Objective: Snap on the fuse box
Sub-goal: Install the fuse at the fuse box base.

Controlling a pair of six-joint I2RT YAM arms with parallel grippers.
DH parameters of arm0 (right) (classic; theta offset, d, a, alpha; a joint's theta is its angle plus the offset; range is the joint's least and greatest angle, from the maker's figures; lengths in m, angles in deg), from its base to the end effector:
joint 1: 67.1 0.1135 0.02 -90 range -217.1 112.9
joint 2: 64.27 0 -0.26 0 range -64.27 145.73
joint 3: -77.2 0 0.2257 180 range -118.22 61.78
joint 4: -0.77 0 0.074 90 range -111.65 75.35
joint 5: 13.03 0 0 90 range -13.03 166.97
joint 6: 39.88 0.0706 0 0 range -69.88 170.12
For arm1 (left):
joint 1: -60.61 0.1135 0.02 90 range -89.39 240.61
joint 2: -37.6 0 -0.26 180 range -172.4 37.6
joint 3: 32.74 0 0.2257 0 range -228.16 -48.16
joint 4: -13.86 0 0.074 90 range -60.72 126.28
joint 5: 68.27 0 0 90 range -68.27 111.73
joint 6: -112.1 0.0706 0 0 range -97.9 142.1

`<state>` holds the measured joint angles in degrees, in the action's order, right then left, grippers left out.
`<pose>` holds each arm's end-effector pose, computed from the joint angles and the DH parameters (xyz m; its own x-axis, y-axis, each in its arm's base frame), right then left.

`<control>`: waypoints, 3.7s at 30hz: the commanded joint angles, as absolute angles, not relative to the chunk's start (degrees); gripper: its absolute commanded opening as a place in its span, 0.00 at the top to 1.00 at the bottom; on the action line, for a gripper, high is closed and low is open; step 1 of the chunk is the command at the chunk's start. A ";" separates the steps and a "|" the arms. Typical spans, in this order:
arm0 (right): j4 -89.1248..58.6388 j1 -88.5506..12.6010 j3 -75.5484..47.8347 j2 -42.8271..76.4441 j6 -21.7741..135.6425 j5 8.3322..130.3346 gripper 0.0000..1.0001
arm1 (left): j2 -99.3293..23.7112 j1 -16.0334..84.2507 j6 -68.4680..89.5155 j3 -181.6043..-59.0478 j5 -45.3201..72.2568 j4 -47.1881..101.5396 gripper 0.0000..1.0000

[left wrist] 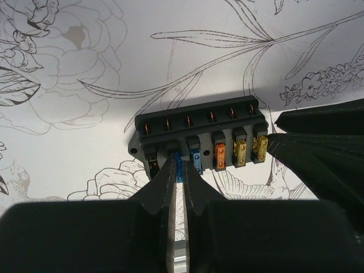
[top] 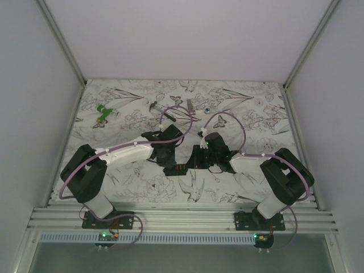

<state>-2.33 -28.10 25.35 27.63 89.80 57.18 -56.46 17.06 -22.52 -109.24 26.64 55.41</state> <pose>0.2211 0.2098 0.1321 -0.9097 0.0364 -0.4136 -0.2641 0.7180 0.6440 0.2417 -0.2214 0.1809 -0.9025 -0.1076 -0.4170 0.0291 0.9508 -0.3083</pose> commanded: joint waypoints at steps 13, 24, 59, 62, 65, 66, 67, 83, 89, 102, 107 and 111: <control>-6.09 -27.21 25.76 27.07 88.96 59.47 0.66 | -52.82 16.18 -19.77 -109.17 30.56 61.93 0.75; -6.11 -27.19 25.57 27.27 89.12 59.57 0.65 | -55.38 15.62 -19.43 -111.83 30.55 62.95 0.75; -7.27 -26.71 24.59 27.64 88.79 59.49 0.65 | -60.29 15.37 -22.78 -111.61 30.05 64.37 1.00; -7.53 -26.76 24.30 27.87 88.79 59.40 0.65 | -60.80 14.41 -23.52 -111.26 31.45 64.88 1.00; -7.69 -26.67 24.03 28.08 88.79 59.33 0.65 | -61.79 12.87 -24.35 -111.45 33.76 66.20 1.00; -7.70 -26.56 23.99 28.16 88.79 59.31 0.65 | -62.21 12.42 -24.65 -111.32 34.69 66.49 1.00; -7.67 -26.56 23.86 28.26 88.79 59.24 0.65 | -62.95 12.21 -24.92 -111.20 35.14 66.75 1.00; -7.72 -26.10 24.14 27.84 88.78 59.22 0.65 | -61.97 13.48 -26.73 -105.91 36.73 67.04 1.00; -7.93 -26.02 24.34 27.55 88.92 59.57 0.65 | -59.00 14.92 -25.35 -104.90 36.26 66.69 1.00; -8.62 -25.50 23.51 28.27 89.05 59.84 0.65 | -62.42 13.71 -24.66 -105.53 32.54 63.44 1.00; -8.92 -25.34 23.19 28.19 88.92 59.92 0.65 | -64.40 13.48 -25.40 -105.03 32.73 63.57 1.00; -8.98 -25.33 23.03 28.43 88.88 59.88 0.65 | -65.13 13.00 -25.49 -105.00 34.11 64.59 1.00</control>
<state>-7.47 -25.87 24.54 27.60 89.58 58.65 -57.75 13.71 -25.34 -110.26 33.83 58.67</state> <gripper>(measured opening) 0.354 0.020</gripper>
